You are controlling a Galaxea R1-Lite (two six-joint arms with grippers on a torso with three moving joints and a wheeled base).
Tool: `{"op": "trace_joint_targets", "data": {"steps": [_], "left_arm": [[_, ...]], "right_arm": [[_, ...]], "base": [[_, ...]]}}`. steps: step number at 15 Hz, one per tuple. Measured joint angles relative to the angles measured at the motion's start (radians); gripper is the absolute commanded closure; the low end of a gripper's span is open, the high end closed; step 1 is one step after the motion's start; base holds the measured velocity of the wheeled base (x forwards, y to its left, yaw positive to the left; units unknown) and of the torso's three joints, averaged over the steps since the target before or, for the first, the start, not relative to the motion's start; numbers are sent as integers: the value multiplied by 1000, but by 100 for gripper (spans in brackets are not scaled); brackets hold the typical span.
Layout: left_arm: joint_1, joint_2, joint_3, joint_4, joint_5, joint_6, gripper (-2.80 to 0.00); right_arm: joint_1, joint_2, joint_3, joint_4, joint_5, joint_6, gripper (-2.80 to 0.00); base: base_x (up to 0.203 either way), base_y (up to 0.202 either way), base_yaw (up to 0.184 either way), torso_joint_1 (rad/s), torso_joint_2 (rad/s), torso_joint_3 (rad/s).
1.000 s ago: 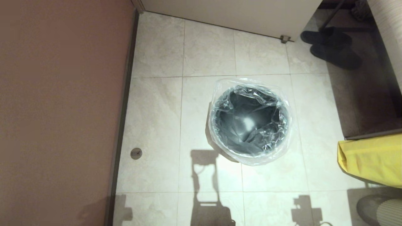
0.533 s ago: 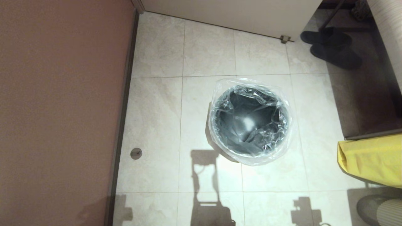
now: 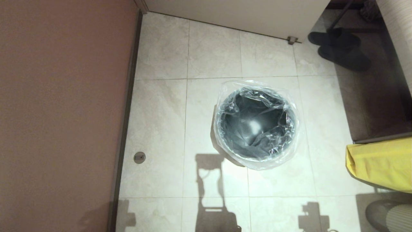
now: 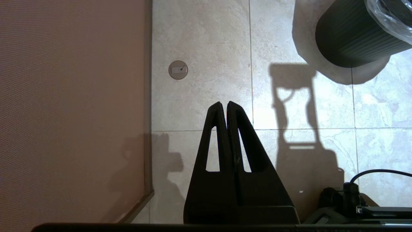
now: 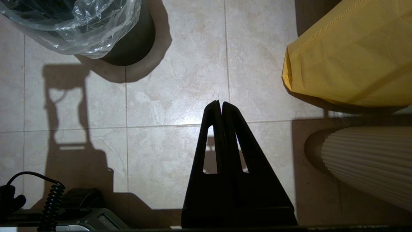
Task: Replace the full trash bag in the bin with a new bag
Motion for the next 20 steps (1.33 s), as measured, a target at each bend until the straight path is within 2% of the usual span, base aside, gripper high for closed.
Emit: {"op": "trace_joint_targets", "data": {"steps": [5,20], "left_arm": [[0,0,1,-4,-1,-19,0],[0,1,1,-3,-1,-20,0]], "right_arm": [[0,0,0,0,-1,0,0],[0,0,0,0,-3,7,0]], "base": [[0,0,0,0,0,0],[0,0,0,0,0,0]]}}
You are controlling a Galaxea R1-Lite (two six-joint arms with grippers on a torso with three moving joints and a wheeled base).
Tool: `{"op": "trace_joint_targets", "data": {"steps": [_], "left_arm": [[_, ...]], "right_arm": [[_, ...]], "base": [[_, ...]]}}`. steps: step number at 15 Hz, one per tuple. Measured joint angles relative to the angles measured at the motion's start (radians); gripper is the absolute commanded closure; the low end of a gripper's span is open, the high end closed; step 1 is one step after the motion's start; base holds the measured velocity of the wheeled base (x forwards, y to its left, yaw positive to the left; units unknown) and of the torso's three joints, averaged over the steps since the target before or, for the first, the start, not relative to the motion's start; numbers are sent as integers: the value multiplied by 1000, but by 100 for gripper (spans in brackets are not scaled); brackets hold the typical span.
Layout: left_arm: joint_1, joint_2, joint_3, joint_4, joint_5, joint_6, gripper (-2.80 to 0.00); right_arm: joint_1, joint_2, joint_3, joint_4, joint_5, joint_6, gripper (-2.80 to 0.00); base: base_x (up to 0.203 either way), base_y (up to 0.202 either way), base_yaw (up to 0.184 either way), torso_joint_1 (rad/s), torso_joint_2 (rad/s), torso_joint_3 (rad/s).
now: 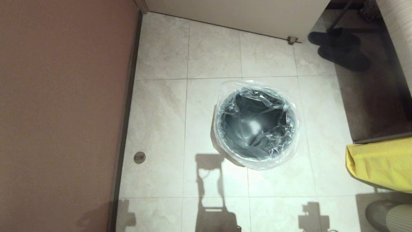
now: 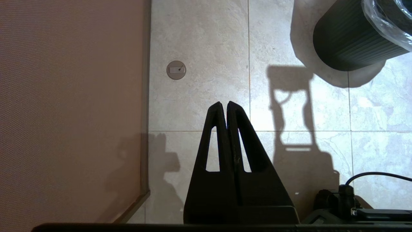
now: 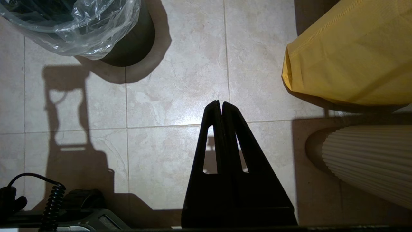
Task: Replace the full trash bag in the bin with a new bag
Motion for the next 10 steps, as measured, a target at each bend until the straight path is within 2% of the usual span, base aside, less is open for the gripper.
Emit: {"op": "trace_joint_targets", "data": {"steps": [10], "left_arm": [[0,0,0,0,0,0,0]], "right_arm": [[0,0,0,0,-1,1,0]], "base": [[0,0,0,0,0,0]]}}
